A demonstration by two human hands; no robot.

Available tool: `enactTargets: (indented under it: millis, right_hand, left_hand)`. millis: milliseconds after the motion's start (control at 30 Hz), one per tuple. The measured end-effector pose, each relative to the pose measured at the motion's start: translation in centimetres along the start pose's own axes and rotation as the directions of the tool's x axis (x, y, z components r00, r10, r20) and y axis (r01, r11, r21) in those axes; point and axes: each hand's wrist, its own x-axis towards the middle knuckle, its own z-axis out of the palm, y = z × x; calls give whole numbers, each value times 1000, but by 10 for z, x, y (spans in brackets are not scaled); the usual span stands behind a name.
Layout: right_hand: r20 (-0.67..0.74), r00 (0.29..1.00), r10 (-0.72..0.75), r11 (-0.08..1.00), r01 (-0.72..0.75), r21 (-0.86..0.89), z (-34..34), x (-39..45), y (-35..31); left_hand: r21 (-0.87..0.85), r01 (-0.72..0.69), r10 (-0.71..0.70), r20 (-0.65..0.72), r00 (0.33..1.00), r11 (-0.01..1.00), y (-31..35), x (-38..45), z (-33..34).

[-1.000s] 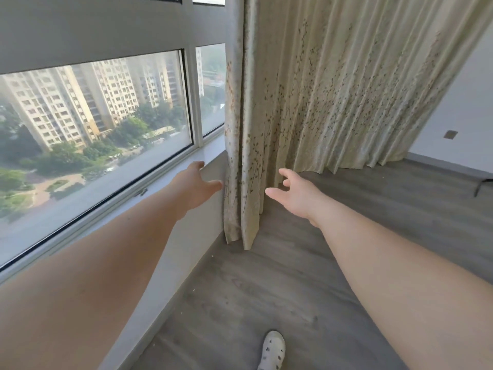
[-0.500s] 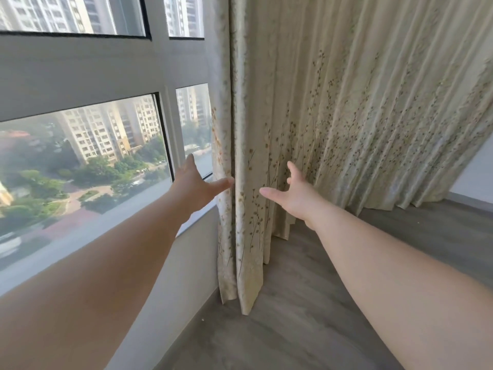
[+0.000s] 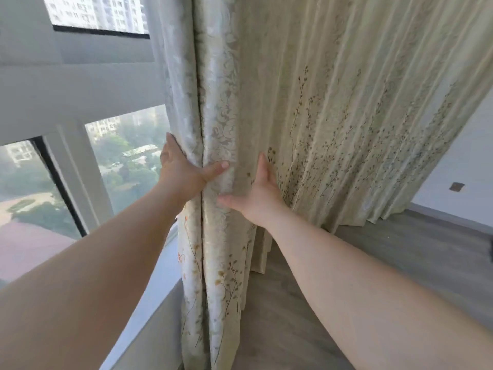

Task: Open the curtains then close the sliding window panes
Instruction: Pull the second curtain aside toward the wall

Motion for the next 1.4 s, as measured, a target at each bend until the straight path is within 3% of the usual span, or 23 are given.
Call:
enactTargets:
  millis: [167, 367, 567, 733, 867, 1033, 1267, 1400]
  right_hand:
    - [-163, 986, 46, 997, -35, 73, -1, 85, 3]
    - [-226, 973, 49, 994, -25, 108, -24, 167, 31]
    - [-197, 980, 17, 991, 9, 131, -65, 266, 70]
    - [-123, 991, -45, 996, 53, 65, -123, 348, 107]
    - [-155, 983, -96, 994, 103, 37, -176, 413, 136]
    - [-174, 983, -55, 994, 70, 81, -208, 485, 179]
    - [-304, 952, 30, 992, 8, 123, -258, 576, 233]
    - [-399, 916, 48, 996, -12, 91, -293, 613, 263]
  left_hand:
    - [-81, -68, 76, 101, 992, 994, 4, 87, 27]
    - [-185, -118, 147, 153, 977, 976, 14, 161, 83]
    - [-167, -210, 219, 34, 975, 963, 31, 252, 155]
    - [-46, -202, 195, -121, 973, 978, 57, 328, 220]
    - [-30, -158, 151, -182, 972, 987, 75, 389, 266]
    - [-5, -114, 113, -93, 989, 994, 96, 461, 330]
    - [7, -265, 260, 163, 952, 964, 123, 551, 440]
    - [102, -315, 285, 233, 930, 944, 137, 578, 496]
